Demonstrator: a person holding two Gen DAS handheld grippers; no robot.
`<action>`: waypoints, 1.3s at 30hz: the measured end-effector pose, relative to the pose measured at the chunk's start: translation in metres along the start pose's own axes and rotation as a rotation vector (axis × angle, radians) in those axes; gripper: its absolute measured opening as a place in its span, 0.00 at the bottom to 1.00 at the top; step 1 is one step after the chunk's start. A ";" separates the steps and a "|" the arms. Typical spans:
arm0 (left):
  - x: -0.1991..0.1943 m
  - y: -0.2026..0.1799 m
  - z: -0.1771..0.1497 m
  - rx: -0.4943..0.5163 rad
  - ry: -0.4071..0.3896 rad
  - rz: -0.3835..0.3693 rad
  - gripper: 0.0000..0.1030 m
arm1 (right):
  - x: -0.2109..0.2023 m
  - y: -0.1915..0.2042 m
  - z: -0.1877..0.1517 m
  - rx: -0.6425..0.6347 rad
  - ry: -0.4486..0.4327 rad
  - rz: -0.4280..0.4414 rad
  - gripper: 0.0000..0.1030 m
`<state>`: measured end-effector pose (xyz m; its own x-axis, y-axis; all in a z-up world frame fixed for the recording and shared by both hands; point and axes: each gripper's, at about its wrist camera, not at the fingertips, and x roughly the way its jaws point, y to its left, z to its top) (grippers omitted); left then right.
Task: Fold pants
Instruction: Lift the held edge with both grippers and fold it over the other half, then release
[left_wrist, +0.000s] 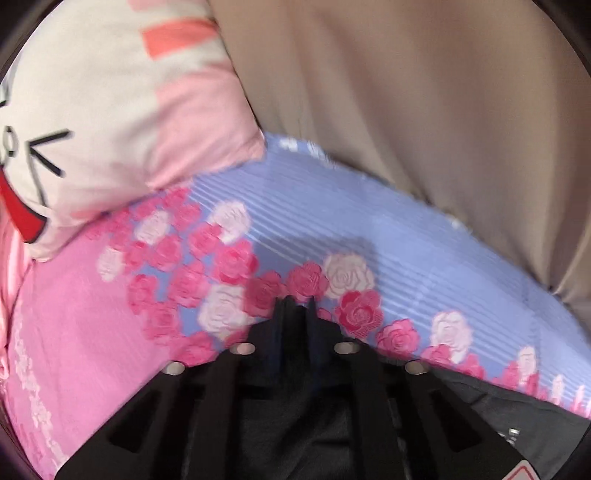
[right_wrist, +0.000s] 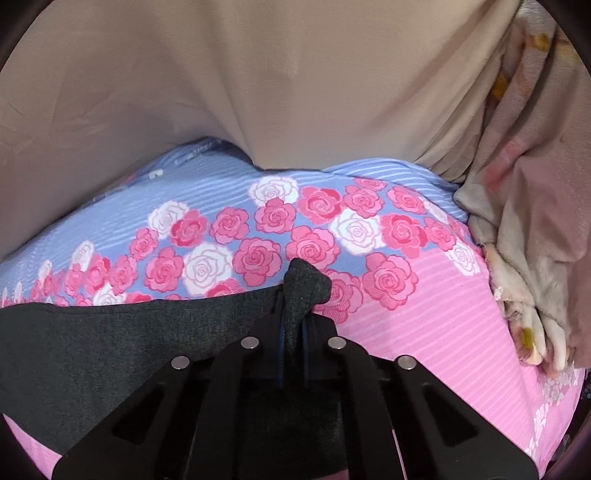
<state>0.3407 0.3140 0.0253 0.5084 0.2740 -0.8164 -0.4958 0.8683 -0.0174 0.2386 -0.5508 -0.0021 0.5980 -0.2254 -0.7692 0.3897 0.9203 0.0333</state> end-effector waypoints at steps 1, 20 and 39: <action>-0.018 0.007 0.000 -0.015 -0.028 -0.036 0.07 | -0.006 -0.002 0.000 0.010 -0.011 0.009 0.05; -0.199 0.133 -0.146 0.097 -0.148 -0.057 0.06 | -0.188 -0.062 -0.136 -0.052 -0.145 0.065 0.05; -0.122 0.143 -0.194 -0.267 0.169 -0.378 0.62 | -0.260 -0.087 -0.247 0.150 -0.155 0.109 0.62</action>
<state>0.0717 0.3244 0.0105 0.5773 -0.1296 -0.8062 -0.4729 0.7518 -0.4595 -0.1237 -0.4929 0.0374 0.7380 -0.1848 -0.6490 0.4098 0.8868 0.2136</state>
